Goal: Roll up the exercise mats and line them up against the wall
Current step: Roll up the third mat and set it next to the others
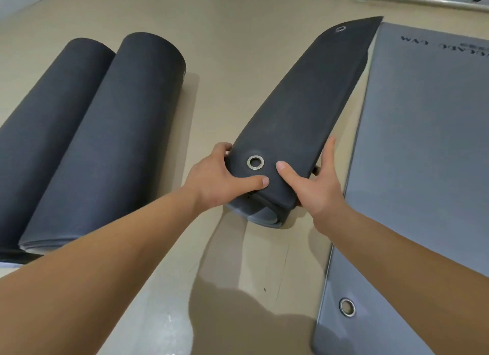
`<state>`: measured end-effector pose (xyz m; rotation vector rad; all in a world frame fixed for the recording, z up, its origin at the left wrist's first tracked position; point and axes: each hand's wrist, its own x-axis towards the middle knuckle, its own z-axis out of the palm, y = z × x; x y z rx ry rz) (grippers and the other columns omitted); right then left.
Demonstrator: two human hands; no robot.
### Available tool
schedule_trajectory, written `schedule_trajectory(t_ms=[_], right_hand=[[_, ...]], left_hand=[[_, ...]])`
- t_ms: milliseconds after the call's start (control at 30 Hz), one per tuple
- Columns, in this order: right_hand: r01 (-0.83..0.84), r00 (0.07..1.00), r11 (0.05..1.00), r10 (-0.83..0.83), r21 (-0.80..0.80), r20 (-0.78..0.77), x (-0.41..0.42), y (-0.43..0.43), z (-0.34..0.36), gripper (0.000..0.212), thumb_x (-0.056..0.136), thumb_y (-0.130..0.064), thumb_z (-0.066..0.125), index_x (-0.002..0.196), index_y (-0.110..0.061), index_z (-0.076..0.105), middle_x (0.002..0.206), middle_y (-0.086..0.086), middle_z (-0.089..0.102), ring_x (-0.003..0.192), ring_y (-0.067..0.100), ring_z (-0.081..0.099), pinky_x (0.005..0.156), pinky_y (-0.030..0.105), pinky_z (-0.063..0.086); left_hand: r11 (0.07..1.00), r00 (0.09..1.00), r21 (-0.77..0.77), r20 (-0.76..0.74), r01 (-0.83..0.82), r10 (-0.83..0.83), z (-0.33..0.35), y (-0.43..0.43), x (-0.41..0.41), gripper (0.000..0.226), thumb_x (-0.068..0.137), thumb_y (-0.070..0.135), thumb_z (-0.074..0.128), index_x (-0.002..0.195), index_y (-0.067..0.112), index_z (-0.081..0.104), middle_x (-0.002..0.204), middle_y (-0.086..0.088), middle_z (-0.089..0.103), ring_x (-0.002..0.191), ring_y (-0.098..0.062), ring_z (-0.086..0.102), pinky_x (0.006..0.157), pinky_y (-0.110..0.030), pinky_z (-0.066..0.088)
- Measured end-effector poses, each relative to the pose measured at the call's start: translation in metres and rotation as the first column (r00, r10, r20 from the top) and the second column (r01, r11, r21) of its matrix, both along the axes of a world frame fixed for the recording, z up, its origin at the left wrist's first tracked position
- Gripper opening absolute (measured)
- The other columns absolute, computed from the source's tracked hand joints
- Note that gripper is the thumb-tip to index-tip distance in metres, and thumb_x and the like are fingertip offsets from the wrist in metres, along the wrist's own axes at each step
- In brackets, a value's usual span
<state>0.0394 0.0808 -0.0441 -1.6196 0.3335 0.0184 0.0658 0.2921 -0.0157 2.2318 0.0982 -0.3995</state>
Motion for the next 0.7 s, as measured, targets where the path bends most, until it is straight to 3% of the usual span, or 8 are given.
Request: schedule_trajectory(t_ms=[100,200,333,433,500,567,633,700], right_hand=[[-0.144,0.984,0.975,0.159,-0.172,0.077,-0.012,-0.005,0.020,0.107,0.084,-0.052,0.082,0.157,-0.063,0.005,0.135,-0.036,0.057,0.121,-0.009,0.059,0.106,0.034,0.051],[-0.262,0.957,0.836,0.290,-0.482,-0.016,-0.025,-0.003,0.027,0.084,0.082,-0.070,0.070,0.147,-0.076,0.016,0.132,-0.014,0.050,0.114,0.002,0.061,0.104,0.030,0.048],[-0.328,0.921,0.661,0.382,-0.675,-0.074,-0.028,0.021,0.028,0.075,0.081,-0.076,0.060,0.149,-0.069,0.029,0.140,-0.007,0.030,0.134,0.012,0.034,0.112,0.030,0.037],[-0.382,0.894,0.585,0.430,-0.716,-0.126,-0.022,0.045,0.026,0.072,0.084,-0.077,0.057,0.149,-0.069,0.028,0.147,-0.008,0.021,0.140,0.014,0.022,0.110,0.033,0.038],[-0.402,0.878,0.544,0.458,-0.736,-0.141,-0.017,0.060,0.027,0.065,0.089,-0.075,0.053,0.149,-0.068,0.029,0.149,-0.006,0.020,0.141,0.016,0.021,0.113,0.036,0.039],[-0.404,0.867,0.592,0.490,-0.697,-0.087,-0.016,0.067,0.027,0.058,0.094,-0.065,0.054,0.148,-0.067,0.033,0.148,-0.005,0.025,0.139,0.016,0.026,0.115,0.039,0.038],[-0.381,0.874,0.691,0.485,-0.614,0.003,-0.014,0.066,0.025,0.057,0.098,-0.054,0.056,0.148,-0.068,0.031,0.146,-0.004,0.030,0.129,0.013,0.040,0.111,0.042,0.043],[-0.352,0.888,0.695,0.460,-0.627,0.012,-0.012,0.062,0.020,0.064,0.095,-0.058,0.058,0.146,-0.072,0.023,0.153,-0.003,0.025,0.133,0.018,0.041,0.112,0.045,0.043]], left_hand=[[0.979,0.995,-0.189,-0.076,-0.077,0.064,-0.009,0.002,-0.032,0.101,0.054,0.076,0.087,0.140,0.048,0.044,0.118,0.022,0.069,0.107,-0.006,0.071,0.097,-0.038,0.058],[0.927,0.981,-0.334,-0.144,-0.169,0.127,-0.022,0.010,-0.072,0.086,0.060,0.067,0.088,0.135,0.049,0.050,0.116,0.016,0.073,0.101,-0.004,0.073,0.093,-0.033,0.059],[0.882,0.980,-0.434,-0.155,-0.182,0.126,-0.026,0.028,-0.100,0.057,0.081,0.041,0.085,0.131,0.043,0.057,0.125,0.014,0.072,0.109,0.001,0.070,0.091,-0.017,0.053],[0.987,0.976,-0.133,0.189,-0.088,0.112,-0.014,0.032,-0.104,0.055,0.092,0.021,0.069,0.140,0.042,0.053,0.135,0.025,0.061,0.124,0.013,0.052,0.091,-0.001,0.040],[0.999,0.944,0.037,0.331,-0.033,0.019,-0.006,0.031,-0.104,0.049,0.090,0.032,0.064,0.139,0.033,0.058,0.133,0.017,0.060,0.129,0.003,0.051,0.099,-0.015,0.046],[0.992,0.956,0.116,0.293,-0.051,0.015,0.003,0.031,-0.102,0.041,0.088,0.058,0.065,0.119,0.032,0.059,0.112,0.018,0.062,0.108,-0.002,0.060,0.086,-0.027,0.054],[0.970,0.973,0.220,0.224,-0.100,0.050,0.007,0.038,-0.097,0.054,0.082,0.078,0.061,0.103,0.029,0.050,0.096,0.016,0.059,0.088,-0.006,0.059,0.071,-0.034,0.055],[0.944,0.974,0.304,0.218,-0.130,0.064,0.004,0.049,-0.095,0.056,0.081,0.081,0.057,0.093,0.028,0.044,0.094,0.014,0.053,0.089,-0.013,0.054,0.069,-0.039,0.054]])
